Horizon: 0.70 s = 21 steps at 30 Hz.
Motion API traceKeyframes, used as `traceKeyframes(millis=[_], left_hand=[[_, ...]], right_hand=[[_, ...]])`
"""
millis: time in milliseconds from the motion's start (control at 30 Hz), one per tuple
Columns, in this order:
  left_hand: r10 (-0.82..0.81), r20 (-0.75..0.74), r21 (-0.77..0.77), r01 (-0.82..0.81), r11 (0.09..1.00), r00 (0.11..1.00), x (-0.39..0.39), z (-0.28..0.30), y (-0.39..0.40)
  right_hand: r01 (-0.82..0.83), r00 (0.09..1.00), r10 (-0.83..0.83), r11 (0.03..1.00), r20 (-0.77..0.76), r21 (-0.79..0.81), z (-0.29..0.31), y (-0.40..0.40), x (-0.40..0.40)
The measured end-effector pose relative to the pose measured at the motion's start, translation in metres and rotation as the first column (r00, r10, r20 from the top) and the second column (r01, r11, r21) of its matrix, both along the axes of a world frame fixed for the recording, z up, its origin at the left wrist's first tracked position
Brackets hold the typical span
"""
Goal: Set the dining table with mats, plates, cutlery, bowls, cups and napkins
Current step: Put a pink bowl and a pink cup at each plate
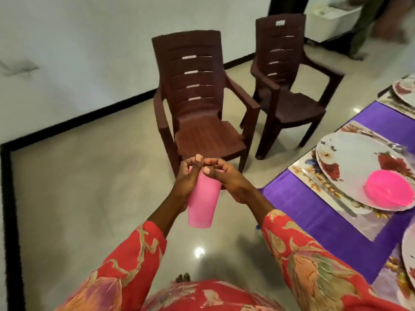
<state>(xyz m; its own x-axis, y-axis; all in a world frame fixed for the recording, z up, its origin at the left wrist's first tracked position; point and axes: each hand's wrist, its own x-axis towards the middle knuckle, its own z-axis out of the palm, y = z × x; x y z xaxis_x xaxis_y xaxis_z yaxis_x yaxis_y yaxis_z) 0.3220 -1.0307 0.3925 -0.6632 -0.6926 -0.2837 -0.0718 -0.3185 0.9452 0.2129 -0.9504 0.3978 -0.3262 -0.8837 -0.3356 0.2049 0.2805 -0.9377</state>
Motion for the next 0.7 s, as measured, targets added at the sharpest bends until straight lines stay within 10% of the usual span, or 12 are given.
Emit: traceKeyframes(millis=[700], left_hand=[[-0.381,-0.082,0.011,0.383,0.923,0.921,-0.185,0.005,-0.126]], right_hand=[[0.502,0.865,-0.490,0.854,0.113,-0.138,-0.010,-0.099,-0.146]])
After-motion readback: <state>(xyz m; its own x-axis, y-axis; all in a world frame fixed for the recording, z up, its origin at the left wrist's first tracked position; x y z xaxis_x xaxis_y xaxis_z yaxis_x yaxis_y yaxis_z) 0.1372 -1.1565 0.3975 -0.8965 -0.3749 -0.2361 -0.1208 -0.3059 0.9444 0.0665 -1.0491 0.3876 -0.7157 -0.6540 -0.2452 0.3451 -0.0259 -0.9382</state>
